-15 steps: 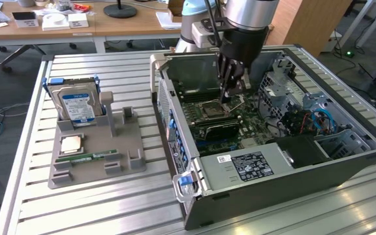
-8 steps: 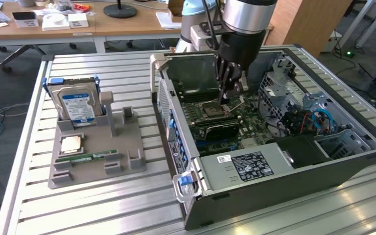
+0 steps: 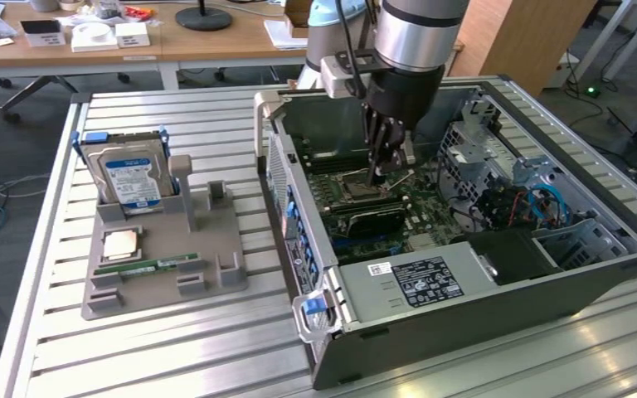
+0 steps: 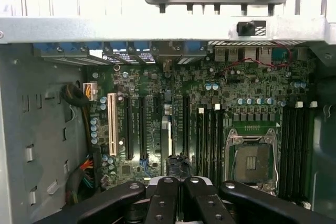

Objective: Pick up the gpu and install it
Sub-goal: 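Press down on the gpu until it lock into place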

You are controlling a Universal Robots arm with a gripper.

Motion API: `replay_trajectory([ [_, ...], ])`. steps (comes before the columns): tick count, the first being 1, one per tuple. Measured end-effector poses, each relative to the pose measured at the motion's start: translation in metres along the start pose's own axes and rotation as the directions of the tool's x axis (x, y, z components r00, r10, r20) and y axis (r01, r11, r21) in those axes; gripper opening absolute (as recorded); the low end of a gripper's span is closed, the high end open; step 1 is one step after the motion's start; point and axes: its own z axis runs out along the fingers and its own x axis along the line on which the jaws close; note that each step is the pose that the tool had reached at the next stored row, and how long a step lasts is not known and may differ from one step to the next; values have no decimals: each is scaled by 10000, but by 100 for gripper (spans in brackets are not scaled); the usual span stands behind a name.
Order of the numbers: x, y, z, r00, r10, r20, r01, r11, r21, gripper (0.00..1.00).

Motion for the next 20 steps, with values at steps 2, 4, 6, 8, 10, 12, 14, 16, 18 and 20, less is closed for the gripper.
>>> replay_trajectory([
  [2,0,1,38,10000,59,0,-59,10000,3,11],
  [4,1,2,74,9999,108,-2,-108,9999,3,11],
  [6,1,2,110,9999,151,-3,-151,9999,3,11],
  [8,2,3,147,9998,189,-5,-189,9998,3,11],
  [10,2,3,173,9998,213,-5,-213,9998,4,11],
  [12,2,-1,186,9998,221,-6,-221,9998,4,11],
  [14,0,-22,192,9998,221,-6,-221,9998,4,11],
  [16,-2,-35,203,9998,221,-4,-221,9998,3,11],
  [18,-2,-34,236,9998,223,-6,-223,9998,2,11],
  [20,-1,-33,274,9998,223,-5,-223,9998,2,11],
])
